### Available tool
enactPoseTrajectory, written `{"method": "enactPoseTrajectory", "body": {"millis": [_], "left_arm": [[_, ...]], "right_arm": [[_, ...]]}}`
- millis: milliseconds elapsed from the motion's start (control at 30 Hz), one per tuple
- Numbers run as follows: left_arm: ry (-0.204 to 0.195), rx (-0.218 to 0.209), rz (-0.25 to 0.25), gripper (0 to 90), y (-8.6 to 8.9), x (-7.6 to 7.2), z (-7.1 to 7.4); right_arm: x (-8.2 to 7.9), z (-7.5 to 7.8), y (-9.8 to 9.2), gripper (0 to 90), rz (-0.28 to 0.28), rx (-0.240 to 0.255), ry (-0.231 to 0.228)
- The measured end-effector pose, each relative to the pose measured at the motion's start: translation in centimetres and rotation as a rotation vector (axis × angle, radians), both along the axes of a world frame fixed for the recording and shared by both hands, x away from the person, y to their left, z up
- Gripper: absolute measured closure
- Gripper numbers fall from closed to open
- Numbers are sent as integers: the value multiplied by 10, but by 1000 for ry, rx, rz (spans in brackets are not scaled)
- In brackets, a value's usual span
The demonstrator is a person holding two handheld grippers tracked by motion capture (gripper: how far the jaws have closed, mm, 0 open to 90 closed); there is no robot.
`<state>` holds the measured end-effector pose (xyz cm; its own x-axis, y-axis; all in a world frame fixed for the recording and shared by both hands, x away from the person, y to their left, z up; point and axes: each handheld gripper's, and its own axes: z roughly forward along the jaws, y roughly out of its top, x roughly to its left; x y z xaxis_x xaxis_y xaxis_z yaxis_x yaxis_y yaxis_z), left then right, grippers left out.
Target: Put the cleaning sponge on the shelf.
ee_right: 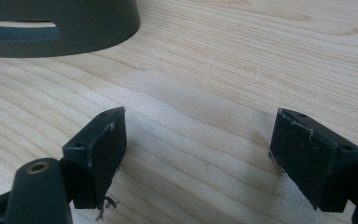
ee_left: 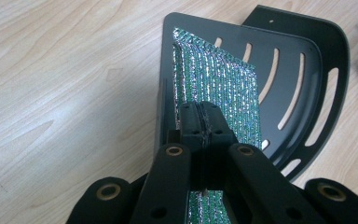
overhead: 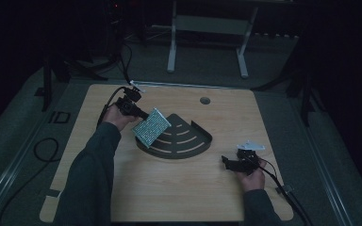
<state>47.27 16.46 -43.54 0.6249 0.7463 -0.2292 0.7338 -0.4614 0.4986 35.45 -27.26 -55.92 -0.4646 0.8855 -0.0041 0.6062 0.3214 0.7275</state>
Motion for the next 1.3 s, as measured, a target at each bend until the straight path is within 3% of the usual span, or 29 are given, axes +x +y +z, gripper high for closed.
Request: {"method": "enactPoseTrajectory", "body": {"millis": [967, 1300], "left_arm": [[0, 20, 4, 899, -15, 9, -15], [3, 63, -2, 898, -20, 11, -23]], "right_arm": [[1, 0, 0, 180, 4, 0, 1], [1, 0, 0, 180, 4, 0, 2]]}}
